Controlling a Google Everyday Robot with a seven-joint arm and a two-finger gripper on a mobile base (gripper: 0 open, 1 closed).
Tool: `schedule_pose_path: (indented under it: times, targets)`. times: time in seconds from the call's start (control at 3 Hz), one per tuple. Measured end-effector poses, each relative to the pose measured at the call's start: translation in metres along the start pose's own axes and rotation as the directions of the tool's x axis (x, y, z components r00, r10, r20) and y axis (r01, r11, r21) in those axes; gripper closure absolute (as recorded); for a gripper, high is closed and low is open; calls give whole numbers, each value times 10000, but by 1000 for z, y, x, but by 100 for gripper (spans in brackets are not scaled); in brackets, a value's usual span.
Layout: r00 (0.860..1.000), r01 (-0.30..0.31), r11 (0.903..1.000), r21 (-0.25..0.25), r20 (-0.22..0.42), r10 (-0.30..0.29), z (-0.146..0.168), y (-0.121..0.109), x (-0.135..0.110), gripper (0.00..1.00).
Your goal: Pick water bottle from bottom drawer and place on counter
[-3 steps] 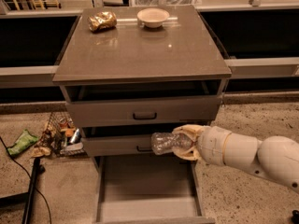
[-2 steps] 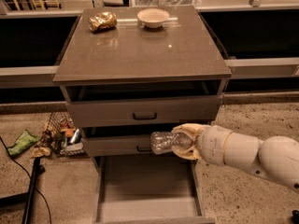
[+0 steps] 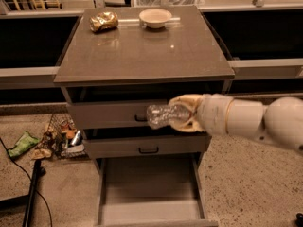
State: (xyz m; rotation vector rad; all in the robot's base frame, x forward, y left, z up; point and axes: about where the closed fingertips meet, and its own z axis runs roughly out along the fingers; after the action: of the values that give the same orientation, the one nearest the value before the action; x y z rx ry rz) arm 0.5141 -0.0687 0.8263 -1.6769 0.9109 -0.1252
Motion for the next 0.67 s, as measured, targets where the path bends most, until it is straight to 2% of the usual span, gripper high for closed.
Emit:
schedule_pose_path:
  times: [0.33, 0.67]
  targets:
    - [9917, 1259, 9918, -227, -231, -1264, -2, -77, -12, 100]
    - [9587, 2749, 9566, -971, -479, -2804, 20, -137, -35, 100]
